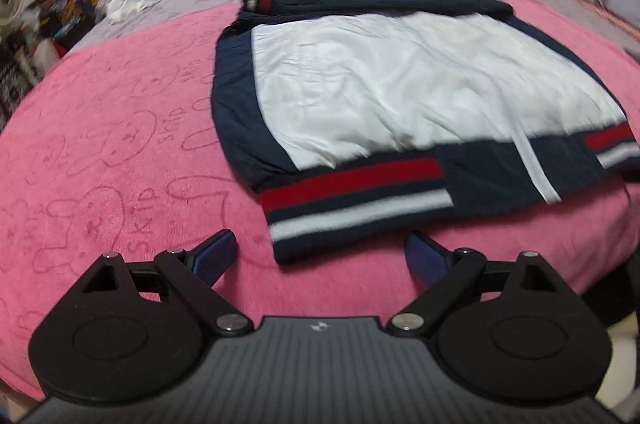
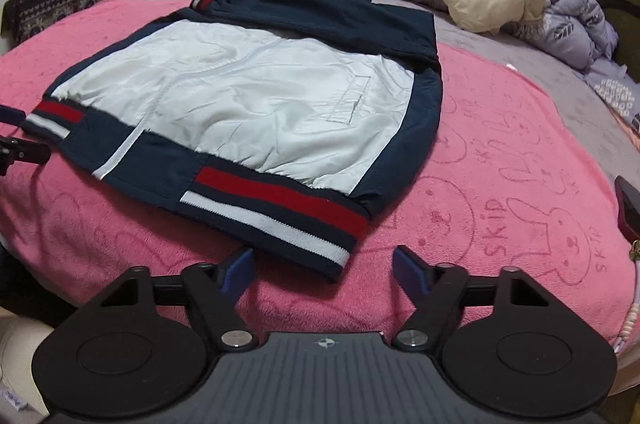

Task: Fold clothes
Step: 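Grasp the striped hem band with both grippers and lift it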

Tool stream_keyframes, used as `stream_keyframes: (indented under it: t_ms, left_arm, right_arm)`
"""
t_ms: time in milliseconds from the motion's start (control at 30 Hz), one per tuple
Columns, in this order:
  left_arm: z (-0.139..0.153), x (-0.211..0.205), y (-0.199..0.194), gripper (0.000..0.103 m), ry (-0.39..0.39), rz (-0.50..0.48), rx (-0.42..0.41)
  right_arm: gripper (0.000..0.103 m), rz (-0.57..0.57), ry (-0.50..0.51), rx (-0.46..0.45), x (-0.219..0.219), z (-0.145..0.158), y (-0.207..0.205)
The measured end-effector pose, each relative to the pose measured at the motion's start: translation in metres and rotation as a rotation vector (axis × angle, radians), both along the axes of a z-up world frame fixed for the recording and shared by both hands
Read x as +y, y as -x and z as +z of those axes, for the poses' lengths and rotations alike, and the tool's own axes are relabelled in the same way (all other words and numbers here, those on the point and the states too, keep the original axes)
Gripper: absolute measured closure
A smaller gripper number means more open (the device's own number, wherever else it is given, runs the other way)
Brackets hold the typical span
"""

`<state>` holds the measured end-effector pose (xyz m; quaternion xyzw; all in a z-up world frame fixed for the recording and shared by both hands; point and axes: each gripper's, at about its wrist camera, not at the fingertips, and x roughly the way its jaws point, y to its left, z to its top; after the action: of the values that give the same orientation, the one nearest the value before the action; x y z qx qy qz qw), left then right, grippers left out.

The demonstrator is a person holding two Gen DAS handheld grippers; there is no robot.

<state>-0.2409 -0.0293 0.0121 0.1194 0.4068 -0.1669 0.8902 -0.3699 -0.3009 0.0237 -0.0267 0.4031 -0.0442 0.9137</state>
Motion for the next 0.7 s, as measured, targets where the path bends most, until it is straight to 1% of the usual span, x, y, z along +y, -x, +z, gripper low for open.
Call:
stream_keyframes:
  t_ms: [67, 100, 133, 167, 200, 233, 267, 300, 333, 433, 567, 700]
  left_arm:
    - [0.0, -0.004, -0.001, 0.006, -0.019, 0.009, -0.017]
    - [0.0, -0.006, 0.0, 0.006, -0.036, 0.008, -0.033]
    - [0.003, -0.006, 0.004, 0.008, -0.033, 0.009, -0.056]
    - [0.006, -0.006, 0.007, 0.013, -0.028, 0.009, -0.081]
    - [0.009, -0.005, 0.011, 0.032, -0.022, 0.01, -0.106]
    - [0.014, -0.002, 0.017, 0.052, 0.01, -0.009, -0.141]
    - [0.018, -0.001, 0.021, 0.056, 0.028, -0.031, -0.17]
    - [0.022, 0.0, 0.021, 0.066, 0.013, -0.032, -0.184]
    - [0.025, 0.0, 0.02, 0.069, -0.007, -0.03, -0.195]
    - [0.033, 0.009, 0.004, 0.069, 0.072, -0.029, -0.16]
    - [0.046, 0.002, -0.018, 0.068, 0.047, -0.085, -0.208]
    - [0.056, -0.015, -0.06, 0.062, -0.014, -0.141, -0.263]
  right_arm:
    - [0.045, -0.048, -0.008, -0.009, -0.001, 0.0, -0.001]
    - [0.047, -0.064, -0.015, -0.018, -0.001, 0.0, -0.001]
    - [0.053, -0.077, -0.025, -0.027, -0.001, 0.001, 0.0]
    - [0.066, -0.085, -0.034, -0.033, 0.0, 0.002, 0.001]
    - [0.073, -0.089, -0.033, -0.045, 0.002, 0.005, 0.002]
    - [0.077, -0.092, -0.032, -0.057, 0.004, 0.008, 0.002]
    - [0.08, -0.096, -0.031, -0.069, 0.006, 0.01, 0.003]
    - [0.081, -0.095, -0.03, -0.085, 0.006, 0.014, 0.003]
    - [0.082, -0.094, -0.029, -0.096, 0.006, 0.019, 0.002]
    - [0.082, -0.078, -0.052, -0.117, 0.0, 0.035, -0.007]
    - [0.082, -0.049, -0.046, -0.16, -0.01, 0.059, -0.034]
    - [0.082, -0.019, -0.093, -0.148, -0.026, 0.073, -0.084]
